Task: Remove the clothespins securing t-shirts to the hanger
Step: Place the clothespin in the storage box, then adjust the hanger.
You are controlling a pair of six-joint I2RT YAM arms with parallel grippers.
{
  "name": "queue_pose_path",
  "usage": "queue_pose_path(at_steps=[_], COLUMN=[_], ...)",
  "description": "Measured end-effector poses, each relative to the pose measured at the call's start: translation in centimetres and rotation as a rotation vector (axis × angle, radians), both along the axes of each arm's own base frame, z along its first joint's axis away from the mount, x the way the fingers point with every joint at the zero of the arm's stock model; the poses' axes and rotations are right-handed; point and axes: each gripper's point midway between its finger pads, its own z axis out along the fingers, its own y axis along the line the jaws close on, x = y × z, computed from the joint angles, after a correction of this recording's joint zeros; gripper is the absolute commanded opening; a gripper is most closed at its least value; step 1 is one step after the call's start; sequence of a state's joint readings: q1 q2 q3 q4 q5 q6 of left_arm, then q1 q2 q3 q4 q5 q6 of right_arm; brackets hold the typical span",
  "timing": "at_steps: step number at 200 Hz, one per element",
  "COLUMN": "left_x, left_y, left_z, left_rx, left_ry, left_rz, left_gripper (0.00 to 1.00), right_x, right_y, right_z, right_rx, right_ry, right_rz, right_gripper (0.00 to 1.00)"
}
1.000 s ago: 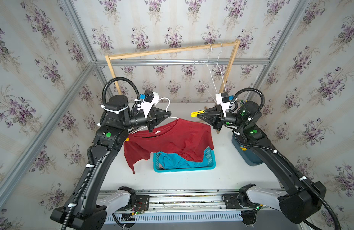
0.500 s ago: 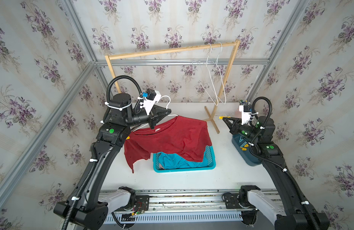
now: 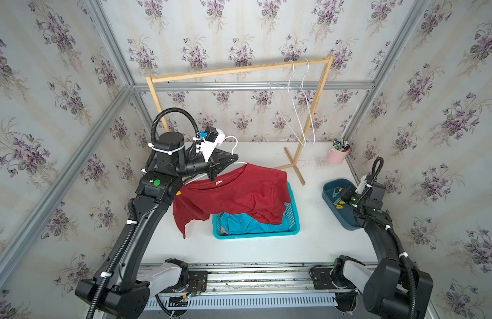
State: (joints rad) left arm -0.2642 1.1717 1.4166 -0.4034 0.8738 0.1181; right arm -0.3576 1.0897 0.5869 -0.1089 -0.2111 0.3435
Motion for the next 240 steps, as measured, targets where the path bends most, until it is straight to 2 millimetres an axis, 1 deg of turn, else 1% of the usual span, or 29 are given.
queue_pose_path(at_steps=[18,37,55,76,91,107,121,131,140,150,172,184,191,210,225,240], left_x=[-0.1,-0.3,-0.3,-0.3,0.0,0.3,0.6,0.6,0.4,0.3,0.4,0.5,0.5,0.1,-0.1,-0.3], left_y=[0.0,0.1,0.1,0.1,0.0,-0.3,-0.8,-1.3,-1.9,-2.6,-4.3,-5.3,-5.7,-6.7,-7.4,-8.2], left_z=[-0.2,-0.1,-0.1,0.0,0.0,0.0,0.1,0.3,0.4,0.6,1.0,1.3,1.4,1.5,1.5,1.4], left_rx=[0.002,0.003,0.004,0.004,0.004,0.004,0.002,0.002,0.001,0.001,0.001,0.001,0.002,0.003,0.001,-0.001], left_ry=[0.000,-0.008,-0.010,-0.011,-0.011,-0.001,0.007,0.007,0.008,0.007,0.005,0.004,-0.001,-0.010,-0.006,0.002], left_rz=[-0.001,-0.001,-0.002,-0.002,-0.002,-0.007,-0.016,-0.030,-0.046,-0.066,-0.111,-0.136,-0.148,-0.187,-0.222,-0.253], left_gripper=[0.02,0.02,0.02,0.02,0.02,0.02,0.02,0.03,0.03,0.03,0.04,0.05,0.06,0.02,0.02,0.03], right_x=[0.2,0.8,0.8,0.6,0.7,0.8,0.8,0.7,0.4,-0.2,-1.8,-2.9,-3.4,-4.7,-5.4,-5.8], right_y=[-0.5,-0.6,-0.2,0.2,0.8,2.2,4.7,6.9,9.3,12.1,18.2,20.7,21.7,24.0,25.8,28.1], right_z=[-0.7,-0.5,-0.2,0.9,2.7,5.6,9.0,11.7,14.0,16.4,20.7,23.1,24.4,27.0,28.2,28.9], right_rx=[0.017,0.029,0.045,0.053,0.061,0.072,0.064,0.047,0.032,0.016,-0.018,-0.040,-0.052,-0.069,-0.064,-0.057], right_ry=[0.029,0.030,0.026,0.005,-0.046,-0.135,-0.233,-0.313,-0.387,-0.457,-0.566,-0.626,-0.660,-0.735,-0.766,-0.778], right_rz=[-0.010,-0.001,0.011,0.021,0.044,0.091,0.173,0.247,0.326,0.411,0.619,0.717,0.761,0.880,0.983,1.092], right_gripper=[0.48,0.58,0.62,0.61,0.59,0.60,0.62,0.62,0.63,0.63,0.63,0.64,0.65,0.68,0.71,0.73])
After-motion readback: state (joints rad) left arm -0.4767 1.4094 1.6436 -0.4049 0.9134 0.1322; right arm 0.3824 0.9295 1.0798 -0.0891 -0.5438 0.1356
